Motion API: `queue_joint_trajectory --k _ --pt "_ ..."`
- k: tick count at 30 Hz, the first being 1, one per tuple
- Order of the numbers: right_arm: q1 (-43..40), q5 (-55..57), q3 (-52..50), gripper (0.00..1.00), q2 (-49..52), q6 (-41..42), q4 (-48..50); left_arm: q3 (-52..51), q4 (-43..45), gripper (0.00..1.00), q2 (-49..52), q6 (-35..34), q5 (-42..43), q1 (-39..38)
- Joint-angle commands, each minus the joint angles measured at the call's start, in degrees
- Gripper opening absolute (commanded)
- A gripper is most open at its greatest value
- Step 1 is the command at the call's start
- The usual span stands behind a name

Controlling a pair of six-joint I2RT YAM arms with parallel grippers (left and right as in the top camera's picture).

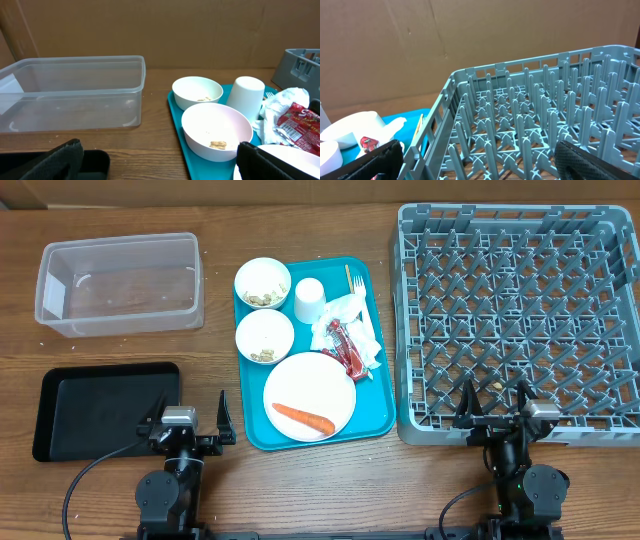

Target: Sort waste into correct bins and load items into the dishwasher rack

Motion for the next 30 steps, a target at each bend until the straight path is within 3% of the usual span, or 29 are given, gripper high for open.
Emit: queue_joint_trajectory --k 1,6,8,11,16,23,30 --pt "-0.22 0.55 -0.59 1.0 -0.5 -0.22 0.17 -0.22 0.02 1.0 -0.55 1.09 -0.37 -0.26" --pt "-0.22 0.2 -0.59 1.0 -0.5 0.17 0.39 -0.22 0.0 1.0 -0.55 1.09 -0.37 -0.26" --pt "-0.22 -3.08 -0.59 1.0 -0.5 3.82 2.03 -0.22 0.0 1.0 -0.55 1.09 -0.37 -0.26" --pt "-0.22 -11.45 -0.59 1.0 -0.5 11.02 3.8 -0.22 0.0 1.0 -0.55 1.09 -0.37 -0.26" --pt "-0.22 -16.37 -0.59 1.0 -0.5 19.71 4.52 -0.22 0.0 1.0 -0.55 1.09 -0.35 -0.26" --pt "-0.22 -17.53 -0.59 1.0 -0.5 42.21 5.79 -0.22 0.0 1.0 -0.55 1.09 -0.35 -0.26" --pt "-0.22 -25.66 0.61 1.0 -0.5 39.67 18.23 -0.22 0.0 1.0 -0.55 1.09 -0.37 -0.26"
